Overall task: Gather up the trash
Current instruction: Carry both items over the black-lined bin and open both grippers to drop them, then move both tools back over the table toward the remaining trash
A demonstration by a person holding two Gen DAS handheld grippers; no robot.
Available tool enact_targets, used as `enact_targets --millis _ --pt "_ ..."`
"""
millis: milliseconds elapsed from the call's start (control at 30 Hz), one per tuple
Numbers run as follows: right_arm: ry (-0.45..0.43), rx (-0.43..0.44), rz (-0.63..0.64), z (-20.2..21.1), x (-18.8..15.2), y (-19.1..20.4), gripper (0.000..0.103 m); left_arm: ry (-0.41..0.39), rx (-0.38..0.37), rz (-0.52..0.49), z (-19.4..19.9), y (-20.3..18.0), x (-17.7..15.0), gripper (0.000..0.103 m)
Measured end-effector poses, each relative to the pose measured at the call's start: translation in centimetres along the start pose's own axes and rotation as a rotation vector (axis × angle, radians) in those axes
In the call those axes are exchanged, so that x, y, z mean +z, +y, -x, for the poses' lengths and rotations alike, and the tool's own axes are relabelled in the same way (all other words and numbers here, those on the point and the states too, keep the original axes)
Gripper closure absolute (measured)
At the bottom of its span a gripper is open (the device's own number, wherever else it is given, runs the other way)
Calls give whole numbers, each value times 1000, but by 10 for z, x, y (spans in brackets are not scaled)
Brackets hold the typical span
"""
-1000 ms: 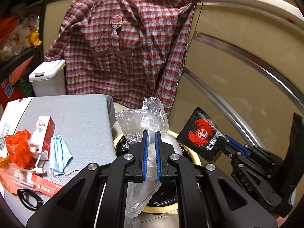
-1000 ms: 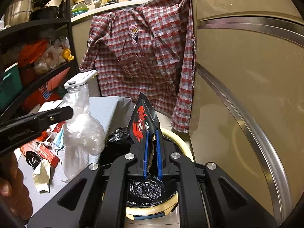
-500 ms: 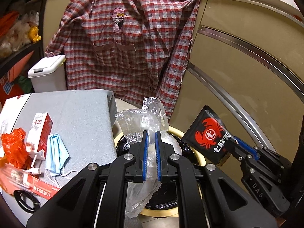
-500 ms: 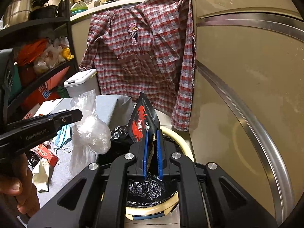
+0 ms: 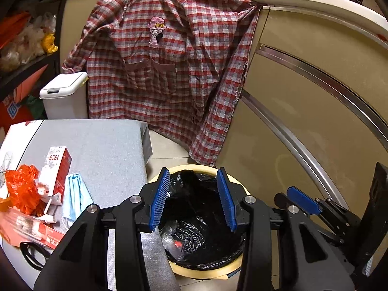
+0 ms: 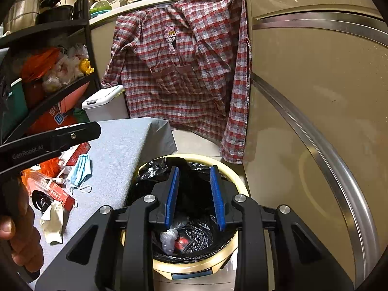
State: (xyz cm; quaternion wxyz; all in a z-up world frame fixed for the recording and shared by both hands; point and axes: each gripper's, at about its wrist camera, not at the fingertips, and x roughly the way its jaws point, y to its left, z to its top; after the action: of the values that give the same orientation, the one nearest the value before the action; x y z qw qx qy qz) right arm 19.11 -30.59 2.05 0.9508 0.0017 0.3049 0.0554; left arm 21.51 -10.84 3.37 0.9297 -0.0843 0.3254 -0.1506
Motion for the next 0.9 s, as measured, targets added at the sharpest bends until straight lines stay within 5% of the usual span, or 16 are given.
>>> enact_targets --millis 167,300,667,733,900 --pt "-21 12 3 3 1 4 64 -11 -1 -9 8 1 1 63" --pt "-46 15 18 7 0 11 46 -26 3 -9 19 7 3 63" --pt "-90 71 44 17 -4 38 46 -76 29 -8 59 41 7 66" --pt "-102 85 52 21 -6 45 48 -82 38 -11 65 50 8 69" --pt "-107 157 41 26 -10 60 81 -101 62 4 88 84 7 77"
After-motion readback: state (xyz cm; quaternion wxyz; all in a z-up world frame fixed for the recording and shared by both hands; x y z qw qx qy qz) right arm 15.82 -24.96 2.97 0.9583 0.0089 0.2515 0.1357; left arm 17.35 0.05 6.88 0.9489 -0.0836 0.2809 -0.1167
